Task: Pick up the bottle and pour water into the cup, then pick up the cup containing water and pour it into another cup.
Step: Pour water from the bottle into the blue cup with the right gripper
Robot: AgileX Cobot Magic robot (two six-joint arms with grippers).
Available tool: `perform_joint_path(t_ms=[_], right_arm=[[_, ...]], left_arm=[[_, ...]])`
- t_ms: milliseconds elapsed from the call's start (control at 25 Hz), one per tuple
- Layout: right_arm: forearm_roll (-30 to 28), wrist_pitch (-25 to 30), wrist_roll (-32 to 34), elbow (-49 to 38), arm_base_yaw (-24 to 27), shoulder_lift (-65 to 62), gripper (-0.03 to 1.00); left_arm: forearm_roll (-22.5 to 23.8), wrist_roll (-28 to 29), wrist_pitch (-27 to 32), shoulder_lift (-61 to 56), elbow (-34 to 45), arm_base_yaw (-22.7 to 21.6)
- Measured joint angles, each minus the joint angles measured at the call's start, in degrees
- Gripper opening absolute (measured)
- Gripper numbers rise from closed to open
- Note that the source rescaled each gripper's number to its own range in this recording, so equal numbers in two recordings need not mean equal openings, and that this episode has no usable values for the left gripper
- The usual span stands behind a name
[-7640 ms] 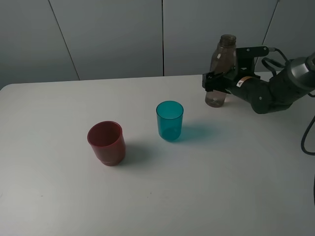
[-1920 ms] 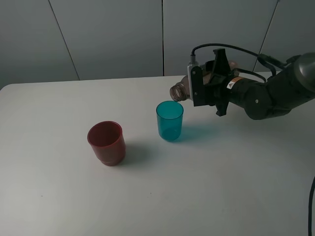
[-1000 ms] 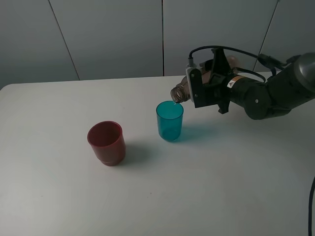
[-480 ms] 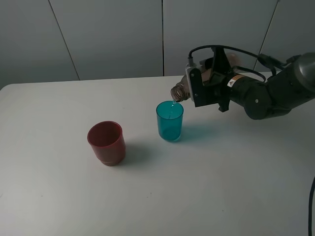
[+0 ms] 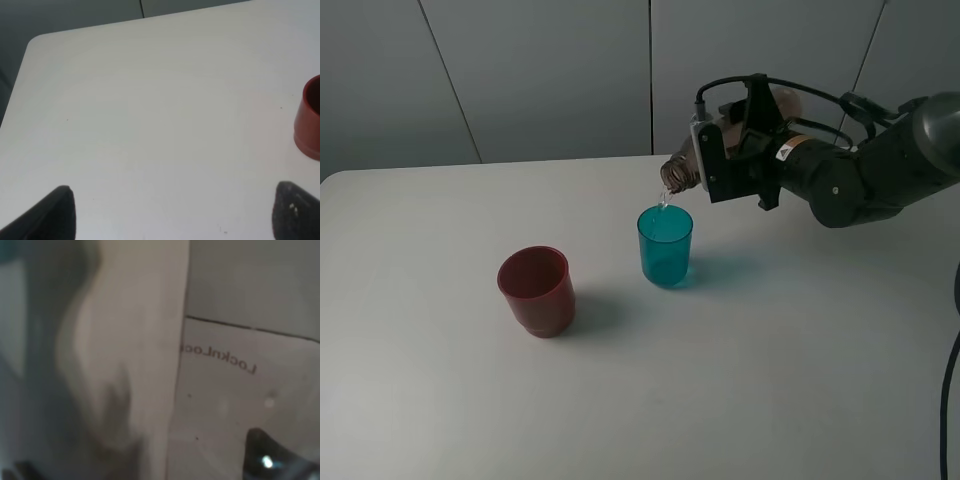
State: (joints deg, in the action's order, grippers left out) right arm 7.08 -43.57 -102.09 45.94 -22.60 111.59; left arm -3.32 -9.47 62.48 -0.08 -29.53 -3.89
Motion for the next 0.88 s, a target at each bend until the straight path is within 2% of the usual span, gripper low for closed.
perform_joint_path(t_ms=[880], right_arm=[[-0.44, 0.54, -8.34, 0.08, 0.0, 0.0, 0.0]], left_arm=[[0.0, 0.14, 0.0, 0.0, 0.0, 0.0]])
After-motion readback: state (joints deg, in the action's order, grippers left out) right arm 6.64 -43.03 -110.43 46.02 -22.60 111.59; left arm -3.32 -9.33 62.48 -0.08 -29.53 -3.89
